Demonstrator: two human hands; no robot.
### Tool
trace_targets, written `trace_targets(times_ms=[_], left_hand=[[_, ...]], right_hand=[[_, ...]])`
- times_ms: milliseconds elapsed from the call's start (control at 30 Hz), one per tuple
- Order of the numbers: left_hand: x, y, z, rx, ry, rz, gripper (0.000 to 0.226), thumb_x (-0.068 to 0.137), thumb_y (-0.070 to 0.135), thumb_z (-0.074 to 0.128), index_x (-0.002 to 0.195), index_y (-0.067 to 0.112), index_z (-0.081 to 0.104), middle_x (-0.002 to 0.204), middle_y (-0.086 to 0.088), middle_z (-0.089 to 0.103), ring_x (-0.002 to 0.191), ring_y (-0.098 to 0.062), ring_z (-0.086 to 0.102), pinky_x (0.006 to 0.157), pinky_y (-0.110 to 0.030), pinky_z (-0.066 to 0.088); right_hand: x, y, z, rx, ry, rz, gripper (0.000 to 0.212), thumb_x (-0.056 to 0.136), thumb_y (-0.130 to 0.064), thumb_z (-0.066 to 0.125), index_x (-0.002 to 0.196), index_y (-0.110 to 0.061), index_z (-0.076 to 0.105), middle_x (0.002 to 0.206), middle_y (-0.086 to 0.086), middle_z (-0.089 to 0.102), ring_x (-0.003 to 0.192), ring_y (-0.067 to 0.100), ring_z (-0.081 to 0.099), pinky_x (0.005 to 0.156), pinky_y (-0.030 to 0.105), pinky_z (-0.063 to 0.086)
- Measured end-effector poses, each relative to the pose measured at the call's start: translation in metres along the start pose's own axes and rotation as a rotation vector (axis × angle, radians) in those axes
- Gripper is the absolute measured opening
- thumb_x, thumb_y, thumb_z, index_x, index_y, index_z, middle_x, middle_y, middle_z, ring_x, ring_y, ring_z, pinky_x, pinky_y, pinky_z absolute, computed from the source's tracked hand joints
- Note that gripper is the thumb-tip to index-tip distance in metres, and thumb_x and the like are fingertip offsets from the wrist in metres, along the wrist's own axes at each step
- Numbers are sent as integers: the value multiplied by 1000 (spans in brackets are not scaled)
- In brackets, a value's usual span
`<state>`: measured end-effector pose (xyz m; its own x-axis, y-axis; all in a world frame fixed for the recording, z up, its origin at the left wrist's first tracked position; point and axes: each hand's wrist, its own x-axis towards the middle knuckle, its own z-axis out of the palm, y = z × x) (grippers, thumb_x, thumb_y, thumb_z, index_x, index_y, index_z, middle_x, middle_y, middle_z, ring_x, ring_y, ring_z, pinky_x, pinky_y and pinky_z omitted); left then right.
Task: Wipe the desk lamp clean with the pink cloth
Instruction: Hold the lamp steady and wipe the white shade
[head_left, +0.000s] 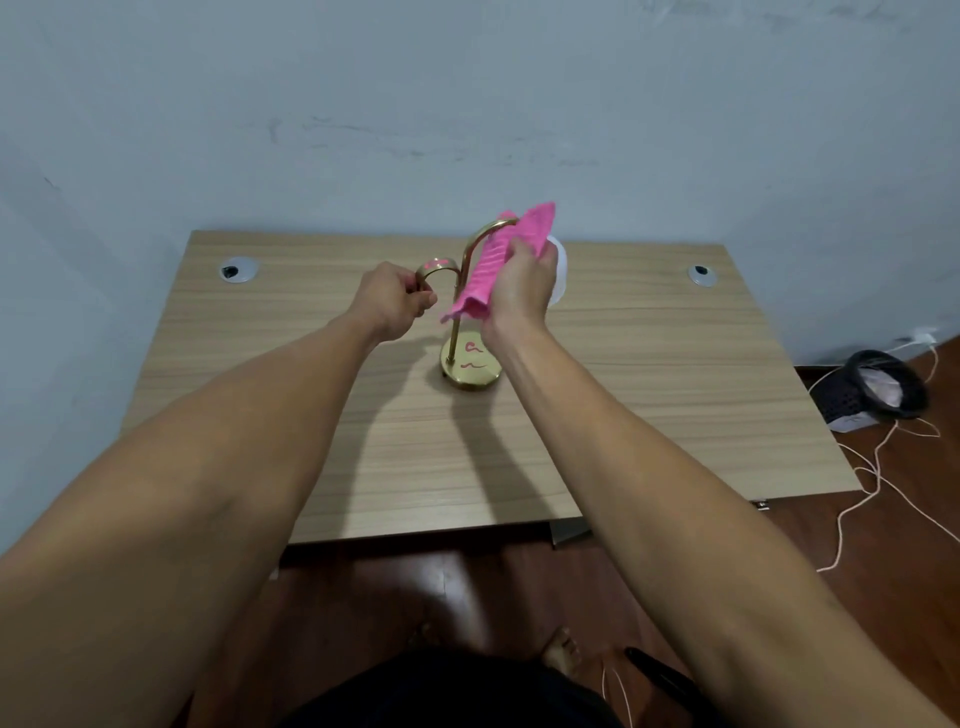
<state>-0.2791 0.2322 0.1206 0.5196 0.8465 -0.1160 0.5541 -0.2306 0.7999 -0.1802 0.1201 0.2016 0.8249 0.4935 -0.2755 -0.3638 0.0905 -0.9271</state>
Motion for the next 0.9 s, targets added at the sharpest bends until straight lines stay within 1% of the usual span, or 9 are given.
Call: trace_targets(times_ms=[100,200,333,433,533,600,700,800,900], left_hand=[[-1,0,0,9,-4,6,11,94,14,71,91,5,76,82,-11,68,77,-19,59,59,-12,42],[-1,-1,0,1,0,18,12,94,11,70,94,2,77,82,-12,68,78,-20,60,54,-5,40],[-2,0,0,12,-4,21,12,95,14,70,93,4,77,82,-12,69,78,-20,61,66,-23,46],[-1,0,0,37,-7,35,12,94,15,70,89,6,75,81,-11,69,76,-20,59,62,-24,44],[1,-1,-1,9,-12,28,10,94,14,71,91,6,76,82,-11,70,77,-20,62,66,-23,46],[2,-2,-1,-2,-12,23,9,93,14,72,91,6,77,81,-11,70,77,-20,63,66,-22,47],[4,-4,0,-13,-22,35,10,93,13,72,92,4,77,80,-11,70,76,-20,63,64,-19,46],[4,-7,2,-28,-18,40,13,92,14,73,94,1,77,80,-12,70,77,-20,64,70,-25,49],[2,-9,3,-50,-5,30,12,92,15,74,95,4,78,83,-11,71,79,-19,65,80,-28,51]], right_hand=[[-3,20,-10,-325,-224,-233,21,104,-11,44,103,-24,60,90,-5,61,71,11,56,57,17,49],[3,31,-18,-406,-356,-233,40,100,-5,40,112,-28,71,103,-26,67,88,-4,62,77,25,54],[13,4,-13,0,-157,61,23,96,0,48,98,-14,66,95,7,66,77,21,65,64,33,54],[20,-13,-8,365,36,259,20,88,8,55,99,-6,62,93,12,65,79,32,67,69,43,57],[22,4,-3,26,-3,-13,19,96,-2,48,95,-16,61,87,5,64,79,30,65,78,53,61],[11,17,-7,-339,-173,-228,25,102,-17,42,104,-26,65,85,-2,62,71,26,60,56,46,58],[10,35,-24,-642,-429,-393,40,105,-24,40,121,-49,66,112,-27,63,83,16,63,57,39,56],[19,46,-38,-722,-404,-270,33,100,-25,43,111,-33,73,104,-12,67,81,20,63,66,47,61],[23,50,-42,-461,-155,55,28,89,-18,45,99,-20,71,98,8,73,97,34,71,82,53,62]])
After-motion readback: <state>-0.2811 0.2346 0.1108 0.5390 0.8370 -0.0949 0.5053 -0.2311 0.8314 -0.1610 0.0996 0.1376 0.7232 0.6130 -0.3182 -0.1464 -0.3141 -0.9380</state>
